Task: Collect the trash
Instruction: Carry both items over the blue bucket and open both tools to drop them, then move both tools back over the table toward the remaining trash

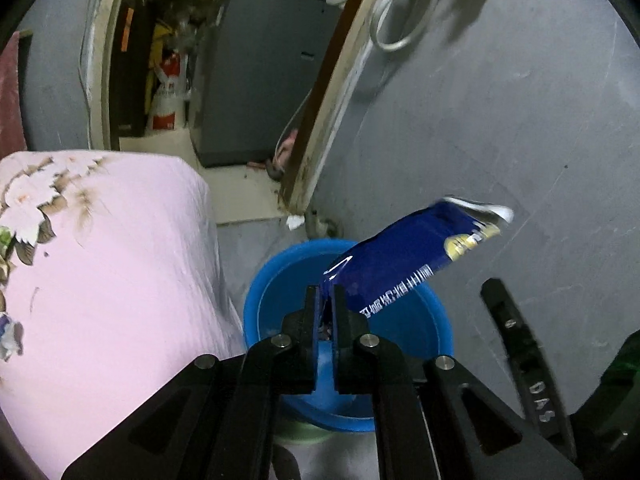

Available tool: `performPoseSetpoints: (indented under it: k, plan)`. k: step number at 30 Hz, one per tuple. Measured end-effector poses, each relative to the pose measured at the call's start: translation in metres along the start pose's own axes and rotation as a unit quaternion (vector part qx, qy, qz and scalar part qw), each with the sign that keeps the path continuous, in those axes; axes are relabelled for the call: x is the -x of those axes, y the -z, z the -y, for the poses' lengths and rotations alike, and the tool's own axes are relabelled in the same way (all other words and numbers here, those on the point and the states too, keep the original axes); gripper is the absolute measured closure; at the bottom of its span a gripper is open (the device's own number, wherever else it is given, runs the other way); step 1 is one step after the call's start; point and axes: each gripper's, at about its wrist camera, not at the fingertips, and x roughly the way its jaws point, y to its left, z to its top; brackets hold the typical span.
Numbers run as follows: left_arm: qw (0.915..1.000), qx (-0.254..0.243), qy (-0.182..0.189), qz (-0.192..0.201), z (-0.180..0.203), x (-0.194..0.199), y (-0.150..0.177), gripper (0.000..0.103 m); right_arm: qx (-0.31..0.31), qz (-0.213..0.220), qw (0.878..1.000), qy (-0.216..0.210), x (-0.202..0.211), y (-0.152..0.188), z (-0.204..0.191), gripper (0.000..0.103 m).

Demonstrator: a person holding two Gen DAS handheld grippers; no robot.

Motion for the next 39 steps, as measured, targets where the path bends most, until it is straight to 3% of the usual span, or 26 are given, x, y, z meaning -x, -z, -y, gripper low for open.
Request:
performPoseSetpoints:
  k: [3,8,15,19,23,25,29,31,33,39]
  plan:
    - [0.9999,-0.003,-0.002,-0.01,0.001,-0.007,0.003,0.095,-0.009,0.007,1.0,0.007,0.004,0.0,0.004,0.063]
    - [1.0,0.0,-0.001,-0.009,-0.003,-0.006,0.004,0.078,-0.017,0.012,1.0,0.012,0.007,0.0,0.008,0.053]
    - [0.9991,0.006,-0.021,0.035,-0.013,0.021,0.004,0.059,-0.006,0.018,1.0,0.007,0.005,-0.002,0.001,0.047]
    - [0.9971,0.009,-0.047,0.06,-0.026,0.042,0.004,0.049,0.002,0.03,1.0,-0.003,0.01,-0.002,-0.006,0.03]
    - [0.9933,0.015,-0.074,0.087,-0.039,0.068,0.005,0.034,0.016,0.044,0.999,-0.025,0.015,-0.002,-0.016,0.022]
    - [0.9897,0.022,-0.088,0.111,-0.049,0.086,0.007,0.022,0.028,0.056,0.997,-0.046,0.019,-0.001,-0.025,0.017]
    - [0.9807,0.028,-0.112,0.158,-0.065,0.119,0.015,0.017,0.057,0.081,0.992,-0.081,0.027,0.003,-0.045,0.0]
    - [0.9728,0.023,-0.137,0.185,-0.071,0.137,0.02,0.003,0.07,0.099,0.987,-0.104,0.034,0.006,-0.056,0.0]
    - [0.9605,0.02,-0.162,0.225,-0.076,0.158,0.03,0.003,0.084,0.111,0.982,-0.128,0.04,0.008,-0.068,0.0]
    - [0.9399,0.019,-0.204,0.273,-0.096,0.197,0.053,0.002,0.125,0.137,0.963,-0.198,0.058,0.018,-0.101,0.0]
